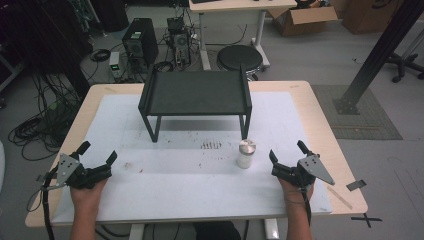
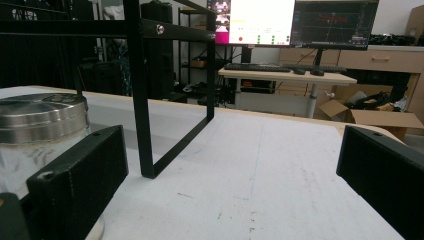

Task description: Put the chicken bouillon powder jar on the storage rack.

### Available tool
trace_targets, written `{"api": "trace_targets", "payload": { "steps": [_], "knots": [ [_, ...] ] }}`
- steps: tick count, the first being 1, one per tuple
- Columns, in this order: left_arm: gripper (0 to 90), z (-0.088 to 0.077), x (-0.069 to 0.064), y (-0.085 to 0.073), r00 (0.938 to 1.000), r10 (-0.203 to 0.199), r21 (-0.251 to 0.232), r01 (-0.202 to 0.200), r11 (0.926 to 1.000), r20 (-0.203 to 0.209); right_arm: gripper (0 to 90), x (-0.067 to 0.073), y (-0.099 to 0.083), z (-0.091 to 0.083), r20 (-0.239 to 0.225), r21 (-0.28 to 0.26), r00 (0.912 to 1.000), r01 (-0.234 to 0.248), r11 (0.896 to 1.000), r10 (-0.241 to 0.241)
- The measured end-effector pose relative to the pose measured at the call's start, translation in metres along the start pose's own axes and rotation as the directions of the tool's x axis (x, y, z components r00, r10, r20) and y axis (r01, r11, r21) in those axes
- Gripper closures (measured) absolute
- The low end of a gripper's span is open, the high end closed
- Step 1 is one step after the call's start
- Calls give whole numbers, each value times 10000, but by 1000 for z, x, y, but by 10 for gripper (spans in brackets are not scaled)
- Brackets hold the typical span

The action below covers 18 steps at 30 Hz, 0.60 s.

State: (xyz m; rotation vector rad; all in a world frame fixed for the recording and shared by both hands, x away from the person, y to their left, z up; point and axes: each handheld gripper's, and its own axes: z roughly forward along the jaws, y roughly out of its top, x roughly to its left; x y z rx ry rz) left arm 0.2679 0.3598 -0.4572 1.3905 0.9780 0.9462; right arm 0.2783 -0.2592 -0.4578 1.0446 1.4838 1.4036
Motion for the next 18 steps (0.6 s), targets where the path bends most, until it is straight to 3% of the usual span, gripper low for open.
{"api": "trace_targets", "payload": {
  "steps": [11,15,17,18],
  "knots": [
    [2,0,1,0,10000,-87,36,87,10000,8,1,0,0,1,-8,67,10000,47,10000,-47],
    [2,1,1,0,10000,-79,48,79,10000,12,1,-2,1,1,-11,74,9998,-188,9998,188],
    [3,1,1,0,10000,-72,46,72,10000,11,1,-2,1,2,-87,137,9998,-170,9998,172],
    [3,1,1,0,10000,-73,40,72,10000,17,1,-3,1,3,-344,265,9993,-155,9995,164]
  ]
}}
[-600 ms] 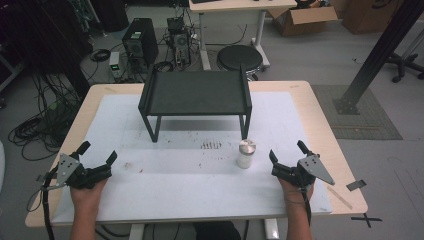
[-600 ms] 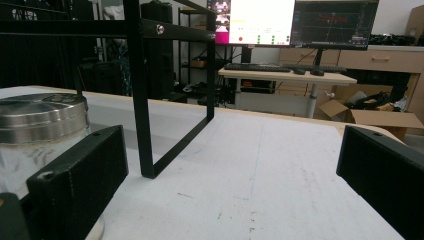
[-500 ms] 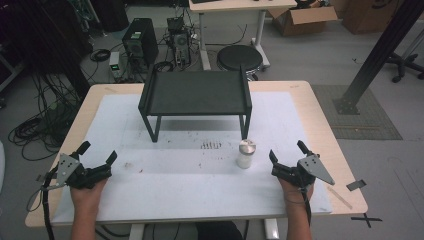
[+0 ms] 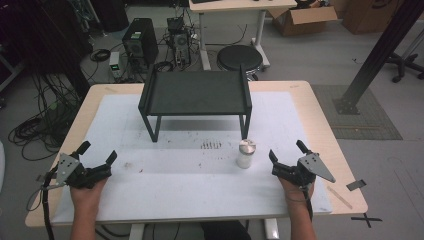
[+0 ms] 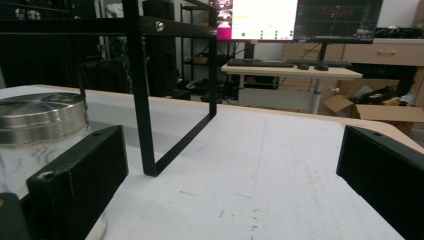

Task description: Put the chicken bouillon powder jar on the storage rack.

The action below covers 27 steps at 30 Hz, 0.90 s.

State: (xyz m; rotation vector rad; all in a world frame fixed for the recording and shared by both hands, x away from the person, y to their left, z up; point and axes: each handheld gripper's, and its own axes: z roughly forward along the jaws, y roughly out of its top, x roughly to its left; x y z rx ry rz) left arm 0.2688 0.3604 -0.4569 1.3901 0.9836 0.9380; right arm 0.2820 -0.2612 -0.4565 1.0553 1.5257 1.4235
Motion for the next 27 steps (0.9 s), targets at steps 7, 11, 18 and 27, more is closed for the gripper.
{"api": "trace_targets", "payload": {
  "steps": [7,11,18,27],
  "knots": [
    [3,0,0,0,10000,53,-15,-53,10000,-2,2,-5,5,3,-579,633,9977,-306,9975,342],
    [3,0,0,0,10000,42,-6,-42,10000,2,2,-4,12,1,-822,583,9962,-230,9980,278],
    [4,0,0,0,10000,22,-3,-22,10000,11,1,0,27,-2,-1348,599,9908,-30,9982,111],
    [4,0,-1,0,10000,59,-27,-59,10000,14,1,8,39,-2,-2220,898,9750,158,9958,45]
  ]
}}
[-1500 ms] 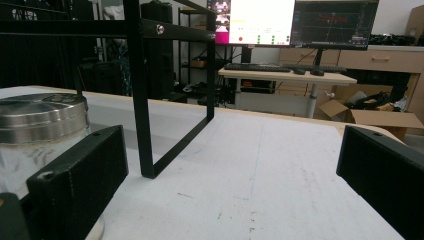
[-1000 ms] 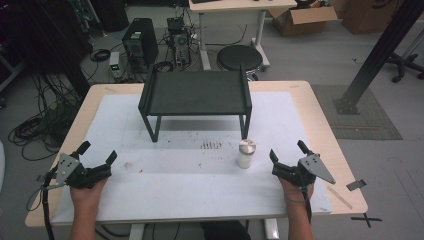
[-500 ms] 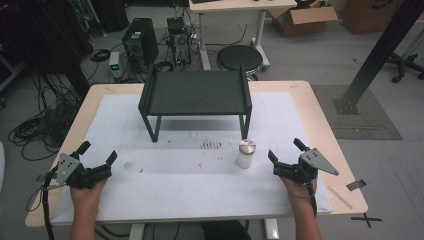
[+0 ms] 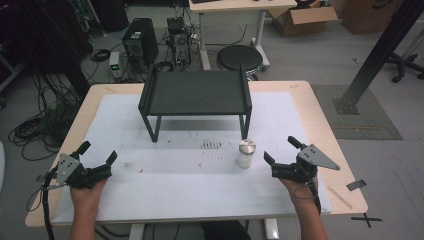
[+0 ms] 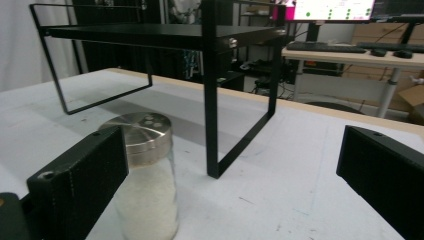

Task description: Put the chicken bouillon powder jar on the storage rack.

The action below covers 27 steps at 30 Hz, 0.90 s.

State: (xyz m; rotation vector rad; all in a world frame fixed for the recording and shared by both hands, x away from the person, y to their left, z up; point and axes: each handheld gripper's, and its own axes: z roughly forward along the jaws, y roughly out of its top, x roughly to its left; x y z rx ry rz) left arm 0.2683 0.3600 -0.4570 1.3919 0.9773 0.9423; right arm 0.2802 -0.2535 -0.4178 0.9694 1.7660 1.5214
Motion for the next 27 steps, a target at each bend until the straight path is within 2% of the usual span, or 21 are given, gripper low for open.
{"api": "trace_targets", "payload": {
  "steps": [2,3,7,17,27],
  "knots": [
    [4,0,0,0,10000,13,-6,-12,10000,15,1,1,1,0,-86,40,10000,1,10000,-1],
    [4,0,0,0,10000,12,0,-12,10000,15,1,3,3,1,-315,137,9995,87,9999,-82],
    [4,0,0,0,10000,13,0,-13,10000,17,1,6,6,4,-643,341,9978,208,9992,-186],
    [4,0,0,0,10000,15,-4,-15,10000,25,1,12,9,13,-1179,799,9924,442,9958,-346],
    [4,0,0,0,10000,14,10,-14,10000,30,1,19,12,28,-1778,1393,9827,762,9873,-508]
  ]
}}
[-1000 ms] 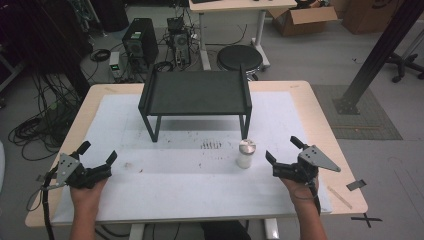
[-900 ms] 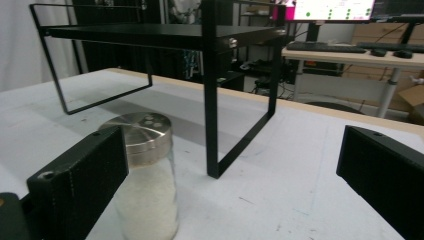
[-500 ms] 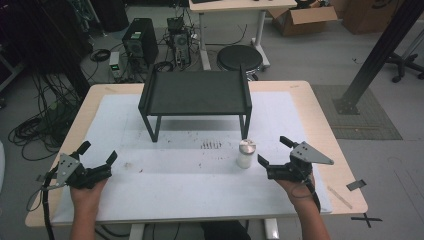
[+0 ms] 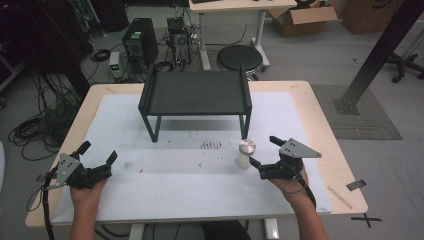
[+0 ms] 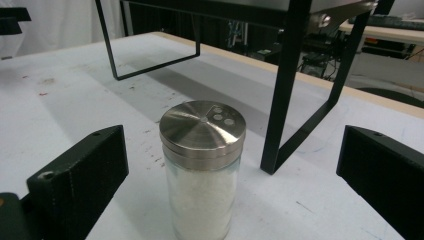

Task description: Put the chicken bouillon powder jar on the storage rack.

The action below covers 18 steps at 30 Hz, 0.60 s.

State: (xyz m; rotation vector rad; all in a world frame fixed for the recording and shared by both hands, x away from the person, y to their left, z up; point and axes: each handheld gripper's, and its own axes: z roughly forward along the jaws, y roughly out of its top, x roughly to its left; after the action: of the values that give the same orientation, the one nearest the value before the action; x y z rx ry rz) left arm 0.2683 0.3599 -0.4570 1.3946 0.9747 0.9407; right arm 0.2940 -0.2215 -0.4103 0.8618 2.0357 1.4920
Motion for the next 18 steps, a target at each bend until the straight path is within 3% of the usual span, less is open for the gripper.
{"api": "trace_targets", "payload": {
  "steps": [8,18],
  "knots": [
    [4,0,0,0,10000,-3,2,3,10000,10,1,3,-2,12,-317,532,9995,53,9986,-36],
    [4,0,0,0,10000,9,6,-9,10000,19,1,3,-4,23,-417,799,9991,-11,9968,44]
  ]
}}
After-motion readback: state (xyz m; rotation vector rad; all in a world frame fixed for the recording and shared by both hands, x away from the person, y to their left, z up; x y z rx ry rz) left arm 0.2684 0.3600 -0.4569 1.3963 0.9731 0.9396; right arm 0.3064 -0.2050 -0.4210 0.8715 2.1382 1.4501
